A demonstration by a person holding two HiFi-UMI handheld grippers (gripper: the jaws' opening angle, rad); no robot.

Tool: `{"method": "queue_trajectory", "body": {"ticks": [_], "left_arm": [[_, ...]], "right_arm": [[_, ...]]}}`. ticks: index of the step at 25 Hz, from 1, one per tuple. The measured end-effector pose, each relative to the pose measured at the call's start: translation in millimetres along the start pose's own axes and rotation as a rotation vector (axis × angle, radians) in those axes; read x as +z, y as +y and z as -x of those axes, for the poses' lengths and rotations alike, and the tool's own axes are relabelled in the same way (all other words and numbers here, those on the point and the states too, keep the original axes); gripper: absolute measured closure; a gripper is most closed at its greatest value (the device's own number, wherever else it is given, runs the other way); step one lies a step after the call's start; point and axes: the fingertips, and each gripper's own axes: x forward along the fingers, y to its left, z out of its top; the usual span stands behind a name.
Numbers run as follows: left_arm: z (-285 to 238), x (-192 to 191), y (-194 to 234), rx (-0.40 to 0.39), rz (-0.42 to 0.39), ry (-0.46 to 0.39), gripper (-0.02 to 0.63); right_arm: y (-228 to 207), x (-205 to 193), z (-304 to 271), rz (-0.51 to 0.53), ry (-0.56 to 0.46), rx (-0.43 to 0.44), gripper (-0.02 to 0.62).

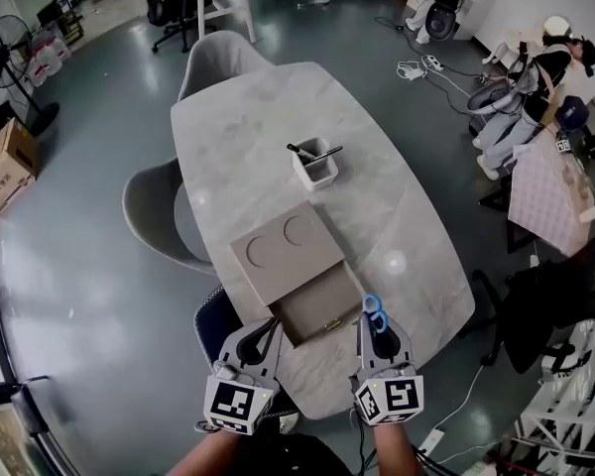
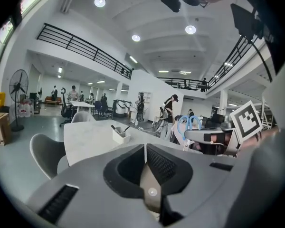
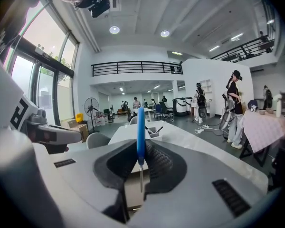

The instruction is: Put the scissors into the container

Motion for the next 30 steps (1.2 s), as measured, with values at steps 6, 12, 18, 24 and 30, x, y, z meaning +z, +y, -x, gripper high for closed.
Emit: {"method": "queue_trajectory", "body": {"ticks": [6, 12, 18, 24, 30], "left_arm": [[-24, -14, 5, -0.014, 0.019, 0.047, 0.581], [-34, -21, 17, -0.010, 0.029, 0.071, 0.581], [-46, -40, 20, -0.020, 0.050, 0.110, 0.581], [-58, -57, 19, -0.024, 0.066, 0.140, 0.581], [-65, -71, 19, -0.027, 0.072, 0.166, 0.581]], "right_arm": [[22, -12, -29, 0.260, 0.037, 0.076, 0.554], [42, -47, -54, 0.628, 0.169, 0.140, 0.554], [52, -90, -71, 1.028, 0.226, 0.261, 0.554], [62, -142, -82, 1.322, 0.283, 0.440, 0.554], [63, -171, -96, 1.455, 0.344, 0.503, 0.554]]}}
